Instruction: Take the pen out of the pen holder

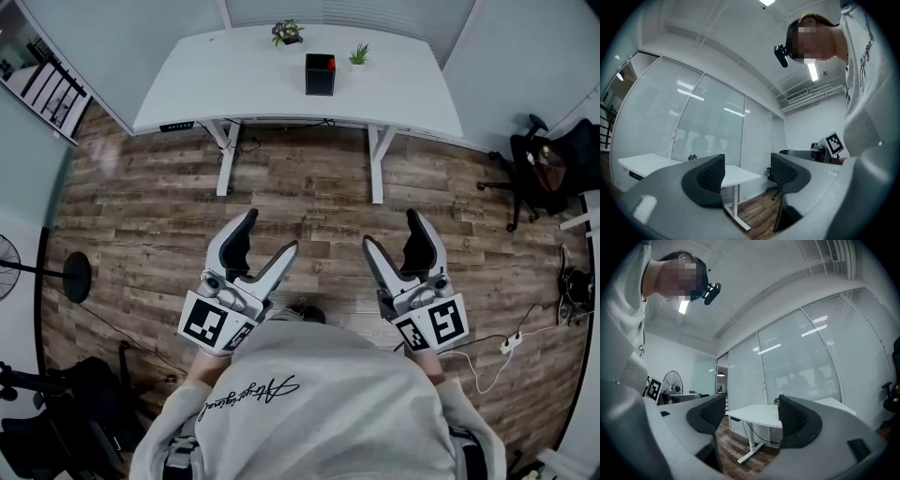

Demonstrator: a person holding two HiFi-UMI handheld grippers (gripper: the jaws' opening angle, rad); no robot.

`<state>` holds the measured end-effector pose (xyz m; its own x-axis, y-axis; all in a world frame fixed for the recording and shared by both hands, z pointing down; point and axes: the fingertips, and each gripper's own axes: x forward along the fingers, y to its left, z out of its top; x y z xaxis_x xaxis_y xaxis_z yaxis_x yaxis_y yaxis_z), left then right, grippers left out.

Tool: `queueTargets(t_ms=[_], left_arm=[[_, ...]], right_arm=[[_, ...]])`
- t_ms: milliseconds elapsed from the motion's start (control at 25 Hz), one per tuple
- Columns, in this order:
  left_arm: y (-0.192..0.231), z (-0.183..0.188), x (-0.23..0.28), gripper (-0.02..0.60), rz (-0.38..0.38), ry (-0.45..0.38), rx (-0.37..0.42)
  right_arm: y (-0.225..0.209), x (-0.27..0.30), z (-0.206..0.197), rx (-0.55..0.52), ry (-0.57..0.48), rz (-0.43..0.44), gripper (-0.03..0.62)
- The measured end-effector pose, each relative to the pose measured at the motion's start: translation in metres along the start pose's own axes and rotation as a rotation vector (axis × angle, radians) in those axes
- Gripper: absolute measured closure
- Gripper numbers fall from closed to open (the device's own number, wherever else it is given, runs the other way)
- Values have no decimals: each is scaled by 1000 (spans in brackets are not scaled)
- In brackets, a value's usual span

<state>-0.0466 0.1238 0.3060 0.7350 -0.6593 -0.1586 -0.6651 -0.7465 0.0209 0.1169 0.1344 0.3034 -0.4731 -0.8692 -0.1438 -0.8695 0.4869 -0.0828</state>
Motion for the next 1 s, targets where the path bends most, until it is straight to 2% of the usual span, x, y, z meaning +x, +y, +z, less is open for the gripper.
queueTargets(t_ms=[720,1000], left_arm=[[-4,4,-1,287,28,-3,18],[2,-4,-9,287,52,25,4]], right_arm=[[-5,-3,1,8,-1,21,255],[0,4,-6,22,15,46,255]])
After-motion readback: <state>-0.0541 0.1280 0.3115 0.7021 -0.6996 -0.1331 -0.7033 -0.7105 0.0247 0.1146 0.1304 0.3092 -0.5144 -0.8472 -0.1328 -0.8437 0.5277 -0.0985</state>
